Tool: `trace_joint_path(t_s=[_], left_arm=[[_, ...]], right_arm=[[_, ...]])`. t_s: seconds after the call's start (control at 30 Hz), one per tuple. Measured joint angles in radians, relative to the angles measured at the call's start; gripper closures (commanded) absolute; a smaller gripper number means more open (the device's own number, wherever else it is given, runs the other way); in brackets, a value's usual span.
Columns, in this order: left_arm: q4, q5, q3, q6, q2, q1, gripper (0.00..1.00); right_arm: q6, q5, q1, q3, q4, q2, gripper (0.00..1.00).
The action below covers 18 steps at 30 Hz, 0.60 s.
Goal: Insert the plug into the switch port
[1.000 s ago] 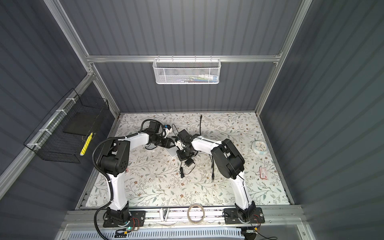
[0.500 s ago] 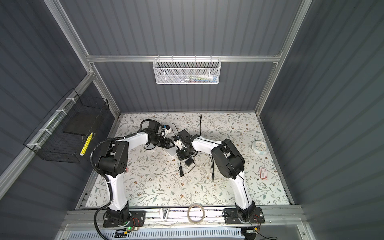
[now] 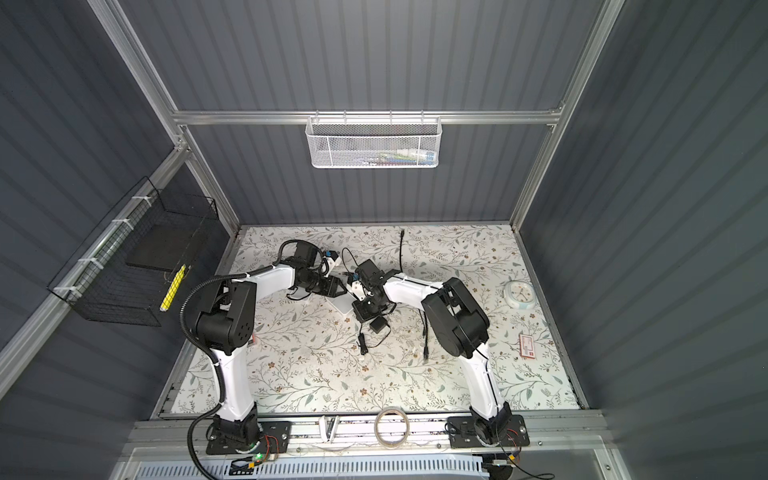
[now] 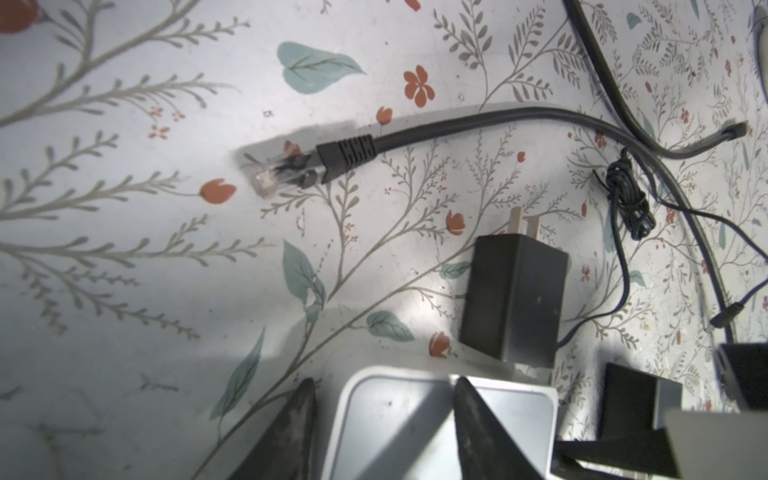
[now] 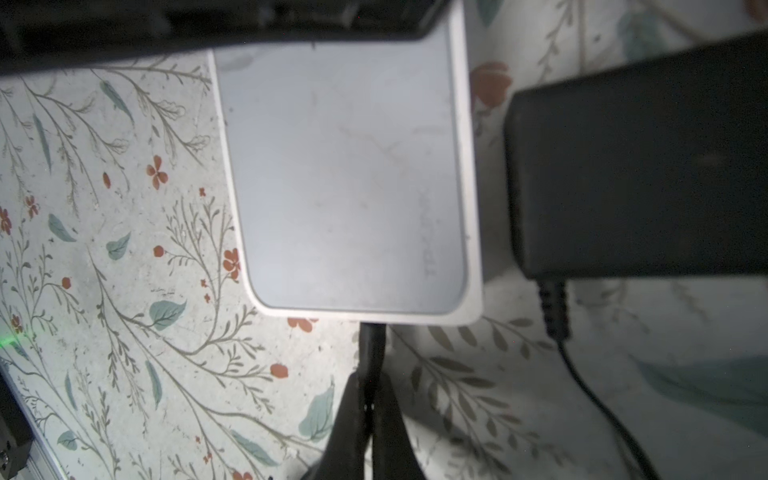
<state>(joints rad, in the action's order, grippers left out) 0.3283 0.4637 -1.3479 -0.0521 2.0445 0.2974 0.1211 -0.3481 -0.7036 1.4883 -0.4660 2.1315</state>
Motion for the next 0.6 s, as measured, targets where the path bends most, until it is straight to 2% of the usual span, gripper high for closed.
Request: trace_joint_path(t_s=[0.6], left_arm=[[-0.070,0.058,0.038,-0.008,-0.001,-0.003,0.58]], right_arm=[[-0.055,0.006,0.012,0.011,-0.043,-0.002,1.00]])
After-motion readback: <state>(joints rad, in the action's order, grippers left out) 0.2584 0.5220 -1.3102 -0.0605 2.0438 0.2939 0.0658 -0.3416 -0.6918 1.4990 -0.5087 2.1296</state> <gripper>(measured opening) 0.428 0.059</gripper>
